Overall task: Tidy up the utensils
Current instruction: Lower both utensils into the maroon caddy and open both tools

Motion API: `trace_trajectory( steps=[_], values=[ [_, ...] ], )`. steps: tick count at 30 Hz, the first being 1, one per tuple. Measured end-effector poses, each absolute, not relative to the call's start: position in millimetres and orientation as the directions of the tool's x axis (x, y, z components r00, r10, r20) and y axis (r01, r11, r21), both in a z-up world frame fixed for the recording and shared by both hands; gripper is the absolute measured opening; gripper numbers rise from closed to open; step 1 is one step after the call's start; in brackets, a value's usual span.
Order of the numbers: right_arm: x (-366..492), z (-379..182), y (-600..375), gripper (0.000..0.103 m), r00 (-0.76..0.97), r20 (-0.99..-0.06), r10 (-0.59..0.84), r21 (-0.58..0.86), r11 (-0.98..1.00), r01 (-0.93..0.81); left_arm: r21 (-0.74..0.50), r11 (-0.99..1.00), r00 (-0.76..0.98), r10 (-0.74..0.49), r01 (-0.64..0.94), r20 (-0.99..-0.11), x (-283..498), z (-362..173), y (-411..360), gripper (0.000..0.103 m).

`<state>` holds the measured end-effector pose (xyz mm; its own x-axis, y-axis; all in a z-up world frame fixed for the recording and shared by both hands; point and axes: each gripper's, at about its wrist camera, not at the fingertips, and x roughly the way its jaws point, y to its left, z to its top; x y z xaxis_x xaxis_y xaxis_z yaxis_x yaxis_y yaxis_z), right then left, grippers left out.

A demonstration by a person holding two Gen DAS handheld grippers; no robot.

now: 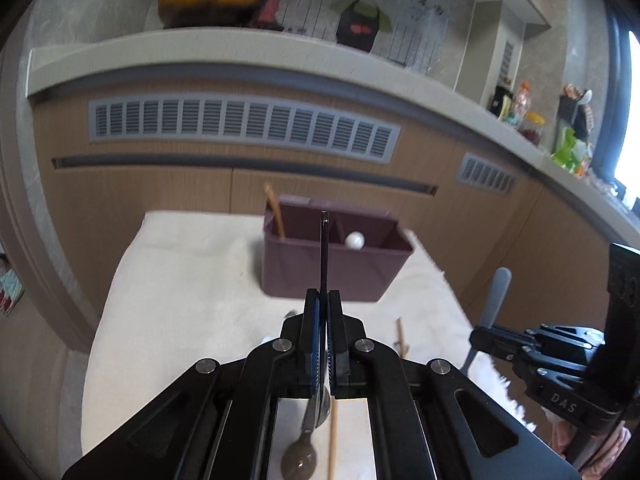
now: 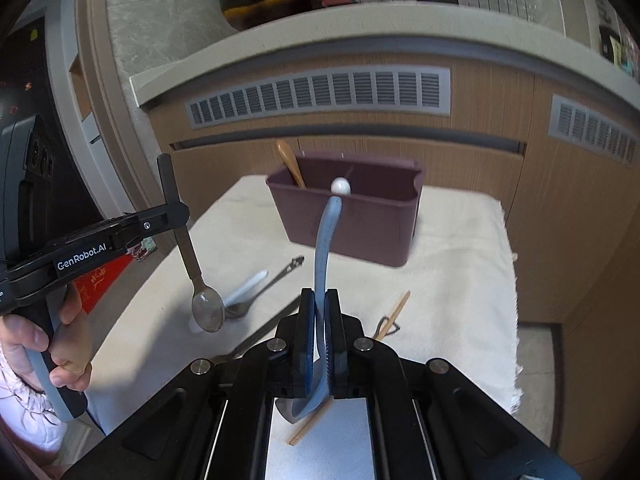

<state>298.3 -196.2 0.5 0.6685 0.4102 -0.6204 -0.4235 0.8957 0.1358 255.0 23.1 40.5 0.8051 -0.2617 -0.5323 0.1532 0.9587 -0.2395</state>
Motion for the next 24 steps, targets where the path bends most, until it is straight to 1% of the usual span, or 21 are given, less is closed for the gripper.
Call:
trace_trajectory(
  steps=[2, 4, 7, 9, 11, 12, 15, 17, 20, 24],
  values=[
    [298.6, 19.4, -196.5, 0.004, 0.682, -0.599, 0.419, 0.129, 0.891, -0.434, -0.239, 0.951, 0.819, -0.293, 0.197, -0.494, 251.9, 65.2, 21.1, 0.003],
    [300.1, 45.2, -196.4, 0.004, 0.717, -0.562, 0.412, 0.091, 0.893, -0.441, -0.222, 0.947, 0.843, -0.311, 0.233, -0.439, 251.1, 95.8, 19.0, 0.003],
    [305.9, 95.1, -198.3, 0.004, 0.783, -0.479, 0.397, 0.032, 0.899, -0.436, -0.213, 0.936, 0.870, -0.342, 0.281, -0.355, 258.1, 144.2, 18.7, 0.003],
    [312.7, 127.4, -200.0, 0.004, 0.823, -0.417, 0.386, 0.001, 0.906, -0.424, -0.181, 0.941, 0.901, -0.327, 0.285, -0.283, 262.4, 174.6, 18.7, 0.003],
    [321.4, 156.3, -200.9, 0.004, 0.864, -0.354, 0.358, -0.031, 0.919, -0.393, -0.152, 0.947, 0.920, -0.314, 0.284, -0.235, 267.1, 196.7, 19.2, 0.003],
    [325.8, 162.9, -201.4, 0.004, 0.872, -0.340, 0.353, -0.033, 0.922, -0.386, -0.152, 0.947, 0.926, -0.311, 0.283, -0.214, 271.8, 205.1, 20.3, 0.003],
    [341.1, 179.8, -202.0, 0.004, 0.892, -0.301, 0.337, -0.034, 0.931, -0.363, -0.156, 0.945, 0.930, -0.316, 0.289, -0.190, 287.7, 217.8, 22.9, 0.003],
    [352.3, 180.4, -199.4, 0.004, 0.903, -0.291, 0.315, -0.054, 0.937, -0.344, -0.161, 0.945, 0.929, -0.314, 0.286, -0.195, 301.4, 217.6, 25.2, 0.003],
    [374.4, 165.6, -194.1, 0.004, 0.893, -0.327, 0.310, -0.054, 0.937, -0.346, -0.178, 0.944, 0.923, -0.315, 0.279, -0.220, 327.6, 204.4, 28.1, 0.003],
    [405.1, 136.7, -186.9, 0.004, 0.872, -0.383, 0.306, -0.050, 0.935, -0.350, -0.185, 0.944, 0.908, -0.317, 0.274, -0.274, 361.1, 169.8, 24.5, 0.003]
  ],
)
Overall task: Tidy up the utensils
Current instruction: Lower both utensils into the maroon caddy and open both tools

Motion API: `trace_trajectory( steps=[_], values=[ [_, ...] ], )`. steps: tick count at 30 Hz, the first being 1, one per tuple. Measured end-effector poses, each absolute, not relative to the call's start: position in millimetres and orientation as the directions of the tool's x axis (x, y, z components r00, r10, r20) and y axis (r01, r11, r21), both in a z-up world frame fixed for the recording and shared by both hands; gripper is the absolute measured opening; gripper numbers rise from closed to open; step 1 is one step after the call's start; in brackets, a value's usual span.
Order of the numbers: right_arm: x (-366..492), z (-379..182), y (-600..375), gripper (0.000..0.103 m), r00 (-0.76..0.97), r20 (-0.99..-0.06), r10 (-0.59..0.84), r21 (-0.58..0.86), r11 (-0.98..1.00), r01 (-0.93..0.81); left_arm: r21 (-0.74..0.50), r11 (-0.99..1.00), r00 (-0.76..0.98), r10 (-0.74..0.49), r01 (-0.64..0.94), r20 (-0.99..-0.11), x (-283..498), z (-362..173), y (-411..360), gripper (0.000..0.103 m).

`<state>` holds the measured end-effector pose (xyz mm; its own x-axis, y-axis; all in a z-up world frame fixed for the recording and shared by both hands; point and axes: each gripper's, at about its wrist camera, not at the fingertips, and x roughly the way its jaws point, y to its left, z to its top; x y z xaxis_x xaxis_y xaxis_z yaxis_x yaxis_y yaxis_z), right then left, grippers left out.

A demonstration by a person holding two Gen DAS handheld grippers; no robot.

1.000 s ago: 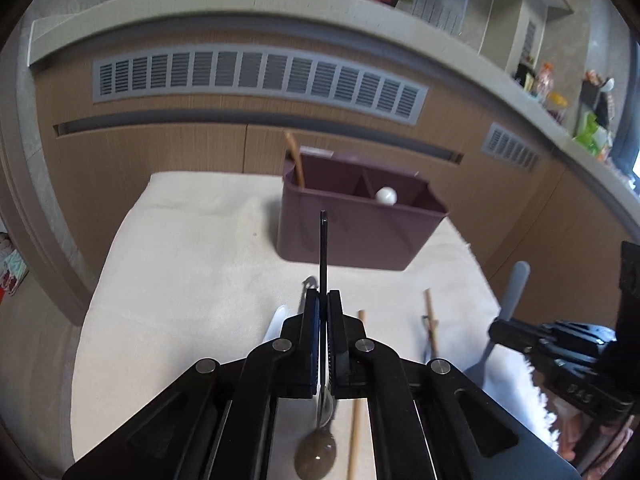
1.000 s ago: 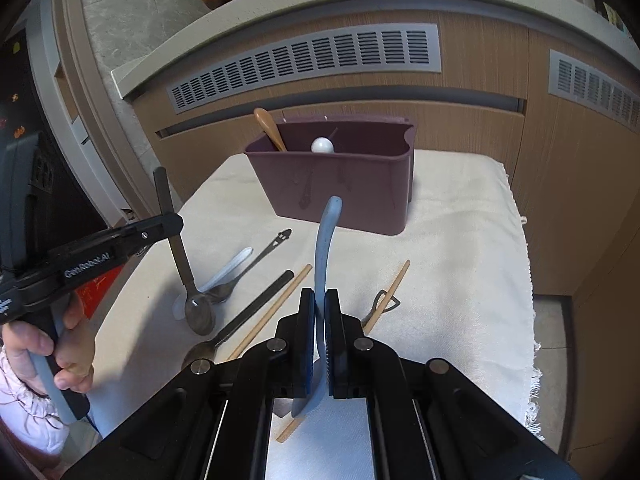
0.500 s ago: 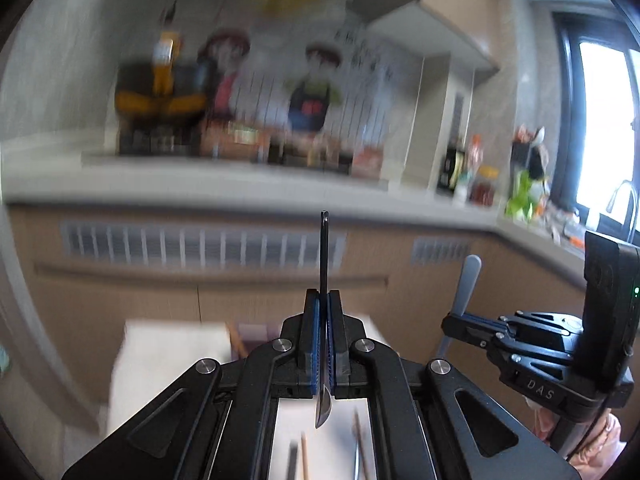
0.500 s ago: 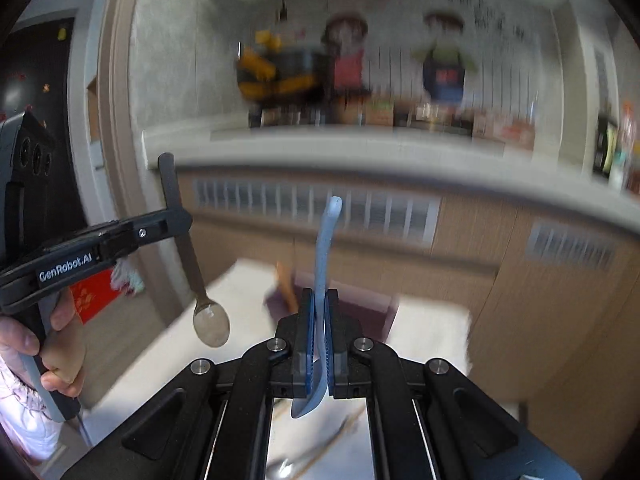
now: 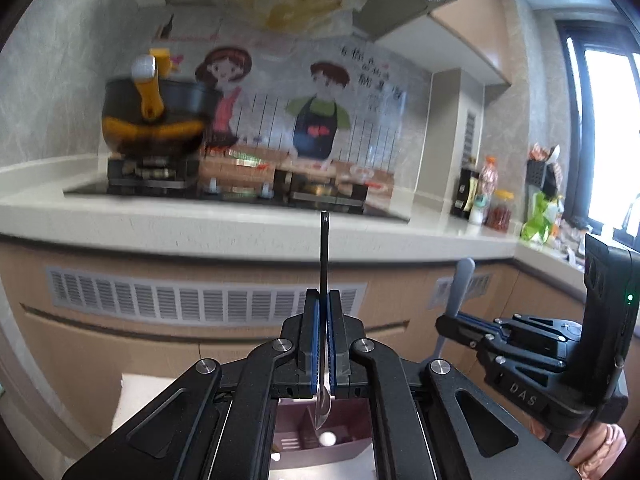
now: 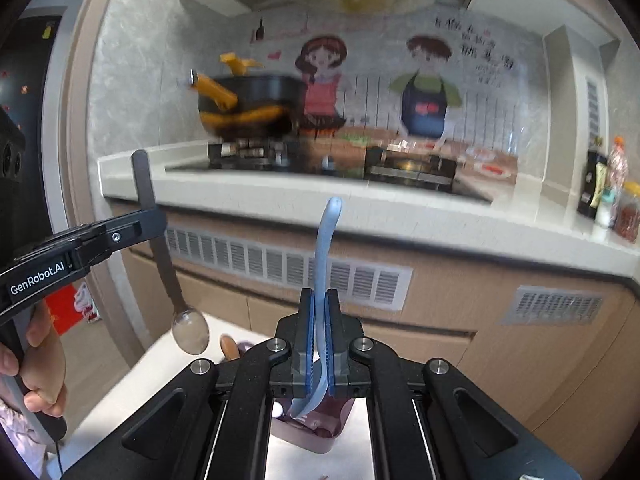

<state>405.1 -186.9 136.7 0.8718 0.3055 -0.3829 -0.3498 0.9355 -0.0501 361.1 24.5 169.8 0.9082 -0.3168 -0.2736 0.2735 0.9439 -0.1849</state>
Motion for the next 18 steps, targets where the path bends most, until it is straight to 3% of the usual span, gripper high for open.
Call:
trace_trajectory(
  steps=[15, 18],
  values=[
    [487.5, -8.3, -176.4, 0.005, 0.728, -0.623, 0.286, 0.009, 0.933, -0.359, -0.234, 0.941, 0.758, -0.335, 0.243, -0.559, 461.4, 10.1, 8.6, 0.003],
    [492.1, -23.9, -178.5, 0.008, 0.699, -0.654, 0.290, 0.026, 0.932, -0.363, -0.244, 0.941, 0.723, -0.337, 0.235, -0.603, 469.1, -11.4, 6.3, 0.007]
  ],
)
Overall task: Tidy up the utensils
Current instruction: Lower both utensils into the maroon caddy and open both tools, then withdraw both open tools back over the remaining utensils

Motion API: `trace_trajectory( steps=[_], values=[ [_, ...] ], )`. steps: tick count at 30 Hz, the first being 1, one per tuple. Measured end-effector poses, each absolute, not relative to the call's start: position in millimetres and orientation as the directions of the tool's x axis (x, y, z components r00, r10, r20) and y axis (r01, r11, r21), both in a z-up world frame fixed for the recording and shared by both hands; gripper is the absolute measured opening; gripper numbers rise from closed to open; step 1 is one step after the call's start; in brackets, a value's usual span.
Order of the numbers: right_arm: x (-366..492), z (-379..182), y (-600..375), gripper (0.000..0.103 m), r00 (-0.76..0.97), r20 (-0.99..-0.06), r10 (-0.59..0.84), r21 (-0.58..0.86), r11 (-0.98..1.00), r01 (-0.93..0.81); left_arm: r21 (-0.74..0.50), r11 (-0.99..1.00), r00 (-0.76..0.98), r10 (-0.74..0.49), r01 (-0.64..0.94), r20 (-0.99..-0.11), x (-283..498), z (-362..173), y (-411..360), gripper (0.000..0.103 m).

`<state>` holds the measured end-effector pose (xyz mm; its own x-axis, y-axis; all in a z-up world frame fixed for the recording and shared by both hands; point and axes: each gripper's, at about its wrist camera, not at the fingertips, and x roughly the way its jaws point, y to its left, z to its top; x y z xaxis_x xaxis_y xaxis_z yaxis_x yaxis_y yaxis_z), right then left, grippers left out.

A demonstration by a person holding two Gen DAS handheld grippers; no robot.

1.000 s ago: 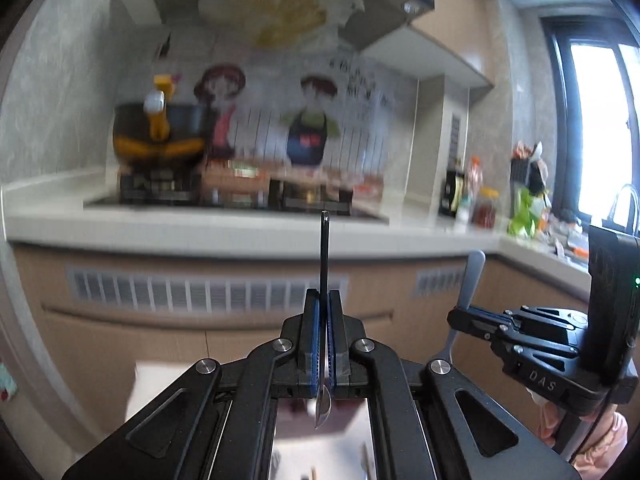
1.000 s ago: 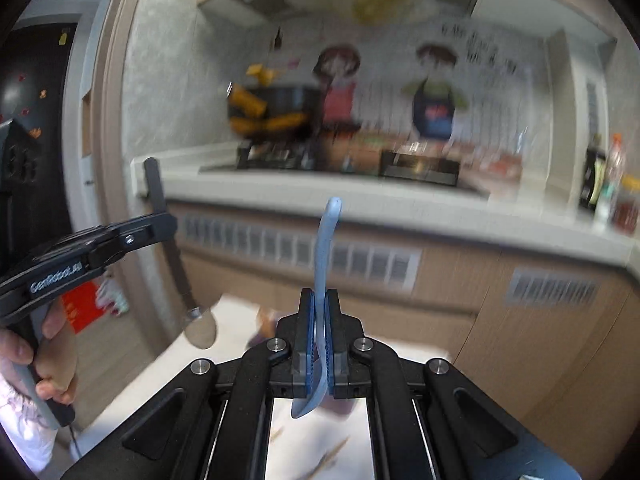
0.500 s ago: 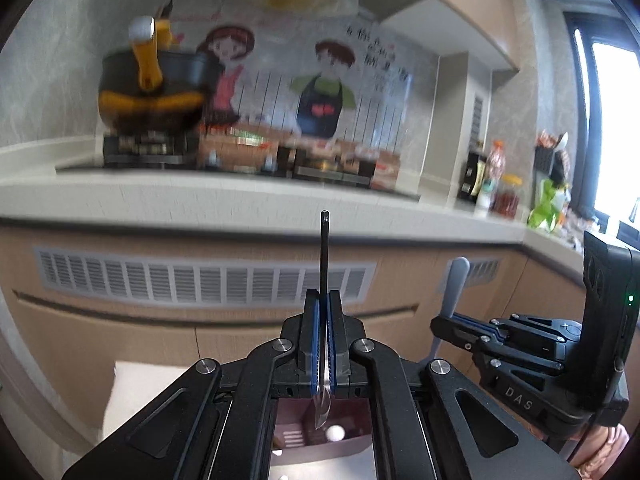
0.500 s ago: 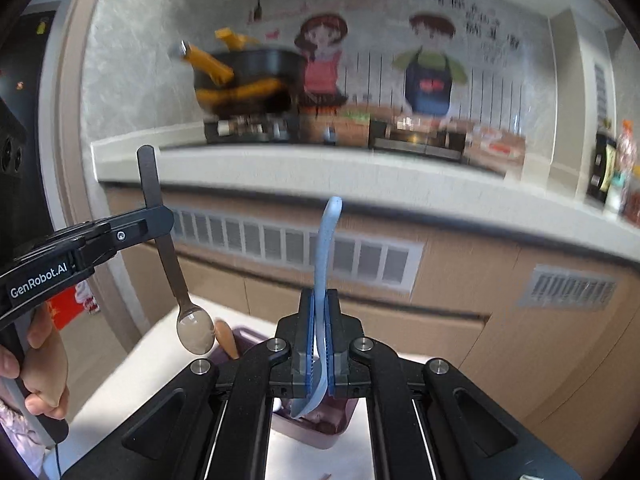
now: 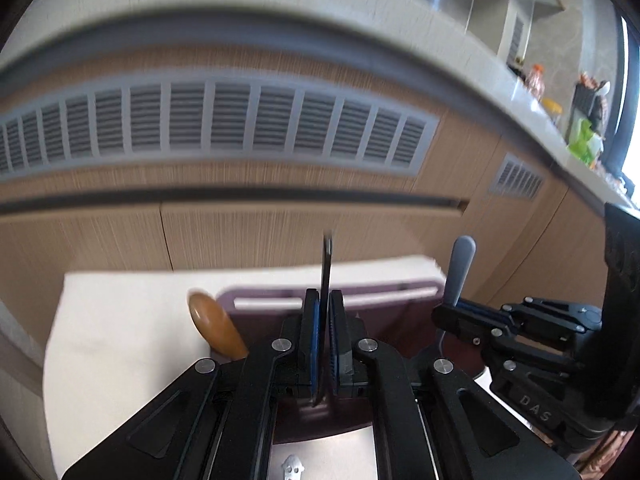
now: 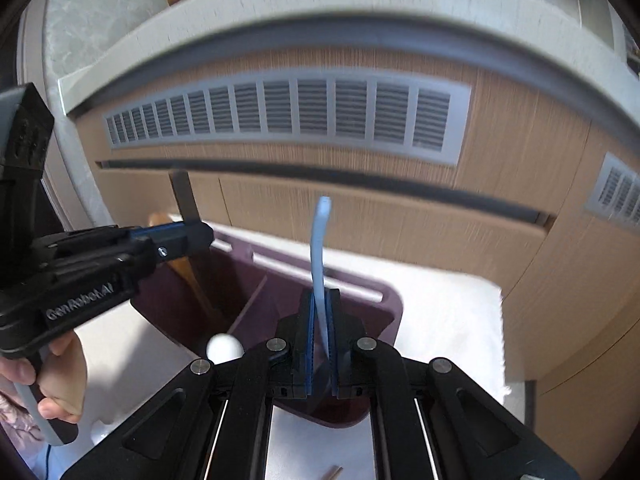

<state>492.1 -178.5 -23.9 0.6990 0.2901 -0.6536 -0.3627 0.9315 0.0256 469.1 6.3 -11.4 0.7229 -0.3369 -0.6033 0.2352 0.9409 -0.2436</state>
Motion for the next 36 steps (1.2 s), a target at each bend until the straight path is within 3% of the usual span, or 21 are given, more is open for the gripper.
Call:
trace_trajectory(
  steps=[2, 5, 6, 10, 11, 12, 16, 21, 26, 32, 36],
  values=[
    [492.4, -29.5, -179.2, 0.009, 0.690, -0.663, 0.291, 0.030, 0.931, -0.365, -0.254, 0.939, 0.710, -0.342, 0.232, -0.615, 469.1, -17.4, 5.7, 0.014],
    [489.1, -32.3, -180.7, 0.030, 0.687, -0.660, 0.304, 0.040, 0.928, -0.371, -0.261, 0.941, 0.716, -0.335, 0.217, -0.613, 458.9, -17.4, 10.0, 0.033],
    [487.1, -30.7, -182.7, 0.039, 0.694, -0.651, 0.309, 0.044, 0.927, -0.371, -0.262, 0.942, 0.723, -0.329, 0.209, -0.608, 452.7, -14.7, 13.1, 0.036],
    [464.8, -20.0, -192.2, 0.050, 0.727, -0.614, 0.308, 0.055, 0.935, -0.349, -0.257, 0.951, 0.734, -0.297, 0.171, -0.611, 424.4, -3.2, 28.0, 0.038],
    [458.0, -17.8, -195.0, 0.056, 0.739, -0.603, 0.301, 0.054, 0.939, -0.339, -0.243, 0.958, 0.736, -0.275, 0.154, -0.619, 413.6, -2.4, 31.8, 0.045],
    [451.5, -15.2, -197.5, 0.069, 0.750, -0.592, 0.294, 0.052, 0.943, -0.329, -0.232, 0.962, 0.739, -0.259, 0.142, -0.622, 406.3, -0.5, 34.1, 0.052],
    [411.4, -12.6, -205.6, 0.103, 0.825, -0.519, 0.226, -0.008, 0.963, -0.269, -0.174, 0.979, 0.747, -0.192, 0.104, -0.636, 365.2, -5.8, 47.8, 0.056],
    [384.1, -26.2, -205.5, 0.103, 0.795, -0.577, 0.187, -0.045, 0.965, -0.259, -0.171, 0.983, 0.702, -0.166, 0.064, -0.693, 324.7, -29.1, 63.6, 0.066],
    [366.1, -61.6, -209.4, 0.103, 0.677, -0.698, 0.233, 0.031, 0.955, -0.296, -0.168, 0.985, 0.645, -0.161, 0.051, -0.747, 285.7, -56.8, 68.6, 0.066],
    [333.3, -96.0, -197.6, 0.103, 0.682, -0.731, 0.028, -0.216, 0.938, -0.271, -0.131, 0.988, 0.600, -0.156, 0.087, -0.784, 249.4, -80.7, 60.3, 0.069],
    [317.9, -108.6, -196.1, 0.103, 0.661, -0.750, -0.014, -0.254, 0.929, -0.268, -0.160, 0.976, 0.556, -0.215, 0.146, -0.803, 235.6, -91.3, 50.1, 0.069]
  ],
)
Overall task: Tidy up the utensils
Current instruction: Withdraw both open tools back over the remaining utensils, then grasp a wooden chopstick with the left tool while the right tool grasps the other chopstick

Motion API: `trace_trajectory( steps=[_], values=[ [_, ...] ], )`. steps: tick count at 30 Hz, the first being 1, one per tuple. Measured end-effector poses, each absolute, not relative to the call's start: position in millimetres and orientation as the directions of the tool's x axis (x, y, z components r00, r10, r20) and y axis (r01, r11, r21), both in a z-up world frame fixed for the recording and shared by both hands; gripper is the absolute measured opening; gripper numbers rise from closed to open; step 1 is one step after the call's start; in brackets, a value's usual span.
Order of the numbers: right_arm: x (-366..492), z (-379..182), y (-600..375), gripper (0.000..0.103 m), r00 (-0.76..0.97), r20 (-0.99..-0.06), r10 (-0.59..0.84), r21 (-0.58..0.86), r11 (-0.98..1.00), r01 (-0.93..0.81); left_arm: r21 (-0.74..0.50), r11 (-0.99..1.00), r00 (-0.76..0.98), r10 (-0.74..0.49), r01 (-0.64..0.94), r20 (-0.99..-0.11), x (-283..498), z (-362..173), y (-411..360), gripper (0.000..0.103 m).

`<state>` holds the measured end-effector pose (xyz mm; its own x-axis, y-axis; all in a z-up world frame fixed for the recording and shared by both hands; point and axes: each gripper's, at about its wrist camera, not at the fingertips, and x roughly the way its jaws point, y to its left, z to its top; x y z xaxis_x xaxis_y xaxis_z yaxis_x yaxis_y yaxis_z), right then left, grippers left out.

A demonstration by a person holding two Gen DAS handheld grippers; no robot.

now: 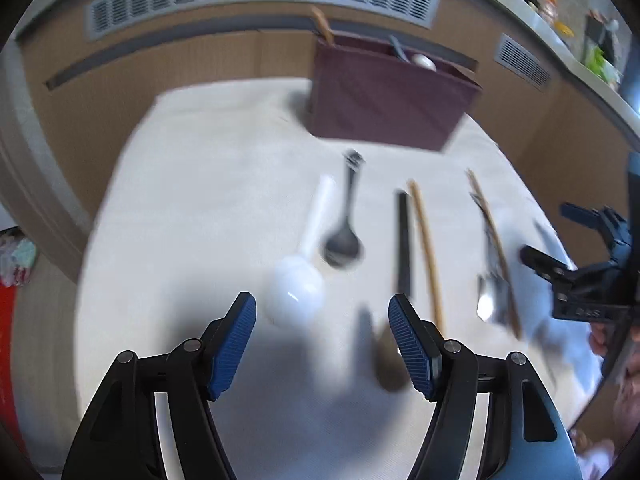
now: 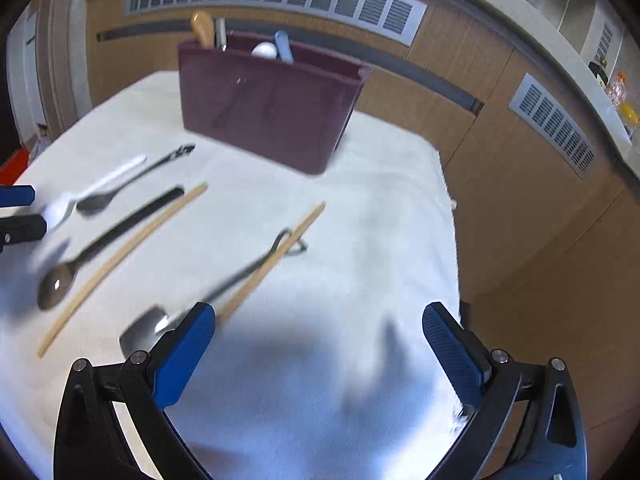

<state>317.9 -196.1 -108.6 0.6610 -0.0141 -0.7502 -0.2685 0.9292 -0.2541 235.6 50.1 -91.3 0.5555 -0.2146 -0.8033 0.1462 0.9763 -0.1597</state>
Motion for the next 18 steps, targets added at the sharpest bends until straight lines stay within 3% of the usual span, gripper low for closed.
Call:
trace_trajectory(
  steps=[5, 8, 11, 12, 14, 18],
  values=[
    [315.9, -115.8, -201.4, 0.103, 0.594, -0.799, 0.095, -0.117, 0.944, -0.308, -0.153, 0.973, 0.543, -0.225, 0.175, -0.809, 232.7, -93.6, 36.7, 0.069],
    [322.5, -115.6, -201.1, 0.096, 0.573, -0.804, 0.157, -0.027, 0.954, -0.299, -0.135, 0.975, 0.557, -0.212, 0.176, -0.803, 235.1, -89.0, 33.3, 0.069],
    [337.6, -117.8, -196.8, 0.059, 0.557, -0.820, 0.136, -0.018, 0.965, -0.263, -0.130, 0.975, 0.565, -0.210, 0.178, -0.798, 235.6, -86.9, 33.6, 0.069],
    [343.4, -120.9, -194.5, 0.040, 0.539, -0.831, 0.141, -0.008, 0.965, -0.264, -0.136, 0.974, 0.564, -0.216, 0.181, -0.797, 235.1, -86.2, 34.1, 0.069],
    [351.1, -122.4, -193.1, 0.036, 0.518, -0.837, 0.179, 0.052, 0.967, -0.250, -0.145, 0.972, 0.564, -0.225, 0.184, -0.795, 235.9, -84.8, 35.0, 0.069],
    [352.2, -120.6, -178.6, 0.011, 0.487, -0.851, 0.198, 0.046, 0.951, -0.306, -0.164, 0.969, 0.560, -0.241, 0.185, -0.793, 239.3, -82.6, 35.1, 0.069]
  ],
)
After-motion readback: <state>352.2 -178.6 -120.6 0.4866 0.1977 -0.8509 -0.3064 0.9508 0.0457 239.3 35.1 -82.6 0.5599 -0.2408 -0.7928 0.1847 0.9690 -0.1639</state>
